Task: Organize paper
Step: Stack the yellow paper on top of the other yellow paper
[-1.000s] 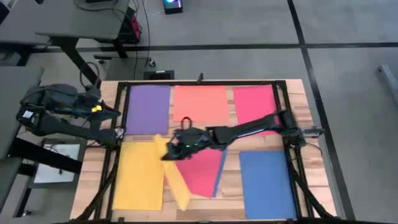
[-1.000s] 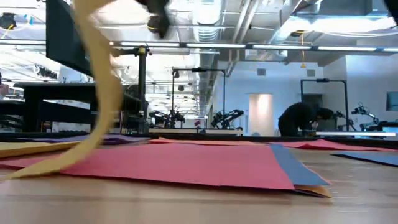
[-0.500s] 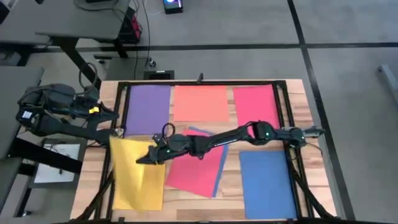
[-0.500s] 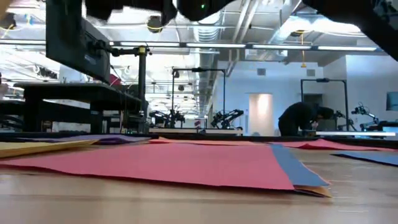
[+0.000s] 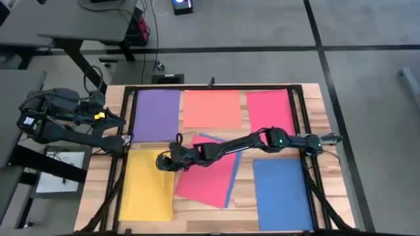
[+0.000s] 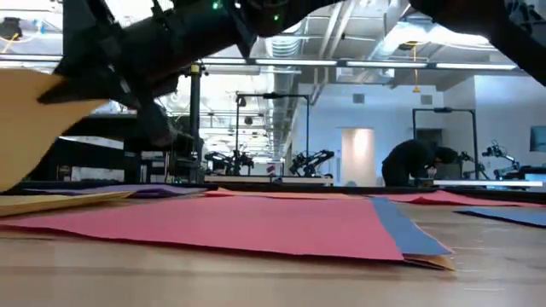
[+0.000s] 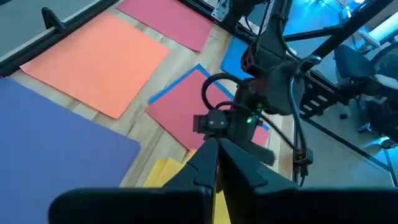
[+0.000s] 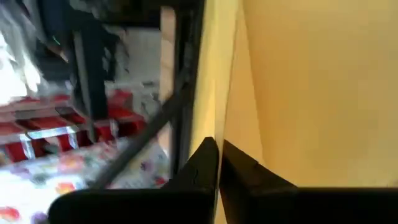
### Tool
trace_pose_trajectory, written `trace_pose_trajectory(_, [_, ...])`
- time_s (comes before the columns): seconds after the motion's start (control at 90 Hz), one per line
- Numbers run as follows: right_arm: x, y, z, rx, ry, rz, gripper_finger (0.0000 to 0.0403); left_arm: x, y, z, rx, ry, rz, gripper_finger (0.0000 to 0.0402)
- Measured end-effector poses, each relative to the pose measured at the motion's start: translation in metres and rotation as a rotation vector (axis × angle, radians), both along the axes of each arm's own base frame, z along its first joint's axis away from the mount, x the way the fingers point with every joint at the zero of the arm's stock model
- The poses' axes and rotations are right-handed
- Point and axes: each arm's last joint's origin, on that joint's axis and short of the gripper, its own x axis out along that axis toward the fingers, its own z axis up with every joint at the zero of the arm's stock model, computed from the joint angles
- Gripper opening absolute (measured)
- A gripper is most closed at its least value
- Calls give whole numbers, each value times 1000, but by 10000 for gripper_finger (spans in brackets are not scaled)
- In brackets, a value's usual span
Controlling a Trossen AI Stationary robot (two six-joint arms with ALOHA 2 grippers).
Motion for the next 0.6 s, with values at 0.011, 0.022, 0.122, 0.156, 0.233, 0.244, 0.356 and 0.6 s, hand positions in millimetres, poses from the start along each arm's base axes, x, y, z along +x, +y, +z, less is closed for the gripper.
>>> trace_pose_trajectory(0.011, [0, 0, 0, 3, -4, -2, 0, 0, 0, 0, 0, 0, 0, 0])
trace_pose_trajectory(0.022, [1, 0, -1, 8, -7, -5, 0, 0, 0, 0, -1, -1, 0, 0])
trace_pose_trajectory(0.122, [5, 2, -7, 65, -60, -22, 0, 0, 0, 0, -3, -1, 4, 0])
trace_pose_trajectory(0.156, [6, 4, -8, 78, -71, -23, 0, 0, 0, 0, -4, -1, 4, 0])
trace_pose_trajectory(0.233, [6, 9, -11, 91, -76, -33, 0, 0, 0, 0, -6, -1, 6, 0])
trace_pose_trajectory(0.244, [6, 10, -11, 90, -74, -36, 0, 0, 0, 0, -6, 0, 6, 0])
trace_pose_trajectory(0.356, [5, 10, -13, 74, -60, -63, 0, 0, 0, 0, -8, 0, 7, 0])
trace_pose_trajectory(0.6, [5, 8, -13, 72, -61, -73, 0, 0, 0, 0, -8, -1, 8, 0])
